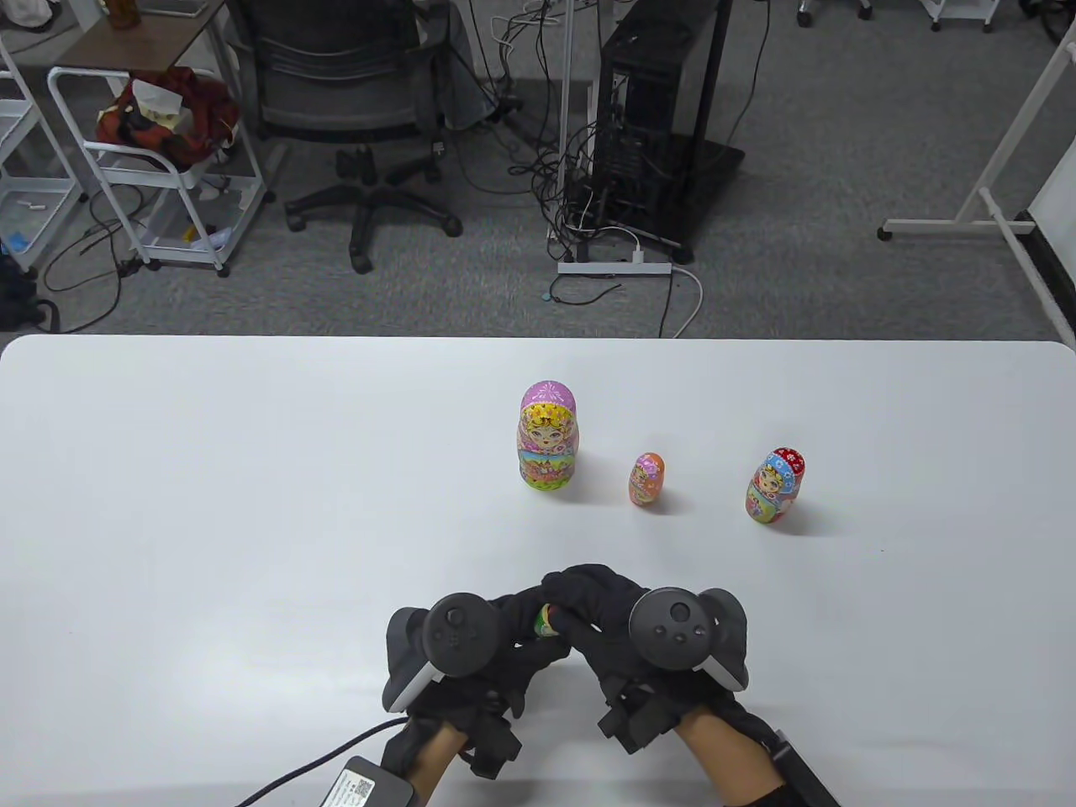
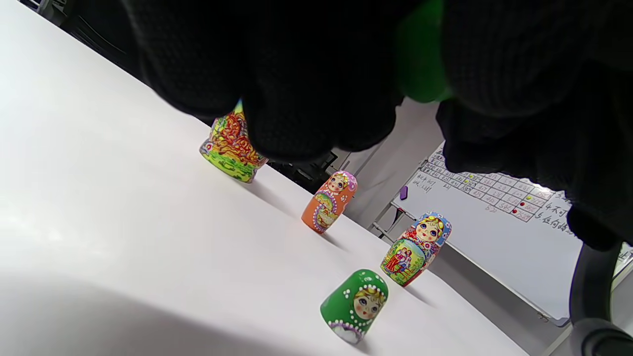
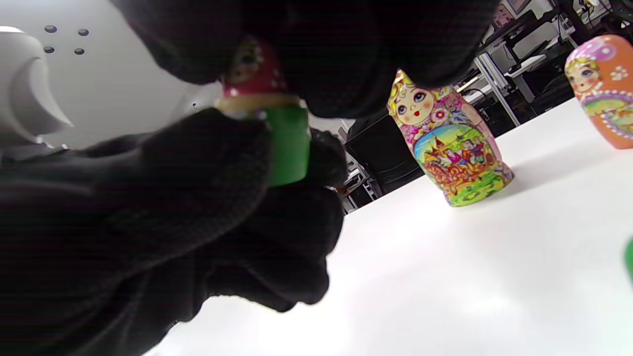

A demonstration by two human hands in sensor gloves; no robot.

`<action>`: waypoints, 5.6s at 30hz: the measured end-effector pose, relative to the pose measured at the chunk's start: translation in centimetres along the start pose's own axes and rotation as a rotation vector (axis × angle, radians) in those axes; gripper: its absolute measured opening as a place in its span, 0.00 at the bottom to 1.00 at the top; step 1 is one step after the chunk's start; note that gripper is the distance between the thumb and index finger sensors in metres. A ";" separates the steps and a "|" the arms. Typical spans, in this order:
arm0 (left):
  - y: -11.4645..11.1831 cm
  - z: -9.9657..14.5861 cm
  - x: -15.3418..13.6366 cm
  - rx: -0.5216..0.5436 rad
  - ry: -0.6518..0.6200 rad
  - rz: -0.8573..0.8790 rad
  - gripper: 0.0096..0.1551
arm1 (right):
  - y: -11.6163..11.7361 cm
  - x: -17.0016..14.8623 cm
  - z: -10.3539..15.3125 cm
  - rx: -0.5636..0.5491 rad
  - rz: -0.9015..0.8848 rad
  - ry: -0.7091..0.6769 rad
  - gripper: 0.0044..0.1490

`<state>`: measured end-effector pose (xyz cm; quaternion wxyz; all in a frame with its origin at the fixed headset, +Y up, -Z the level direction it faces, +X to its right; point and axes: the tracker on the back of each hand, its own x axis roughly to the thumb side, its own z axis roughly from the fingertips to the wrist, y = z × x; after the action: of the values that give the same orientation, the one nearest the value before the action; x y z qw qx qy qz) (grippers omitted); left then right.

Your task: Nest individual Russian dolls into a nested set

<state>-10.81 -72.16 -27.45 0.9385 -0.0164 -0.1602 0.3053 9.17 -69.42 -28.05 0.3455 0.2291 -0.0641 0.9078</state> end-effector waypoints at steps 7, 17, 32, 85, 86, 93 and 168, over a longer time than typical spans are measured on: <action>0.1 0.0 -0.2 0.007 0.011 -0.006 0.42 | -0.7 -0.5 0.0 -0.026 -0.012 0.026 0.30; 0.1 -0.2 -1.5 0.013 0.058 -0.052 0.42 | 0.7 -4.5 -0.3 0.296 0.525 0.297 0.37; 0.4 -0.1 -1.6 0.035 0.095 -0.066 0.42 | 3.2 -6.0 -0.2 0.436 0.584 0.312 0.38; 0.2 -0.1 0.0 0.077 -0.061 -0.261 0.41 | 0.5 -0.2 -0.1 0.149 0.183 -0.033 0.34; 0.3 -0.1 0.0 0.082 -0.063 -0.267 0.41 | 0.5 -0.2 -0.1 0.147 0.185 -0.034 0.34; 0.9 0.4 0.9 0.154 -0.085 -0.304 0.40 | 0.4 0.2 0.0 0.101 0.172 -0.036 0.33; 0.1 -1.5 -3.4 -0.086 0.136 -0.508 0.61 | -0.9 -10.1 -11.7 0.201 0.499 0.812 0.32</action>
<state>-12.96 -73.94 -29.85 0.9921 -0.0361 -0.1086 0.0512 12.04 -71.59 -43.10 0.0908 -0.1335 0.1108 0.9806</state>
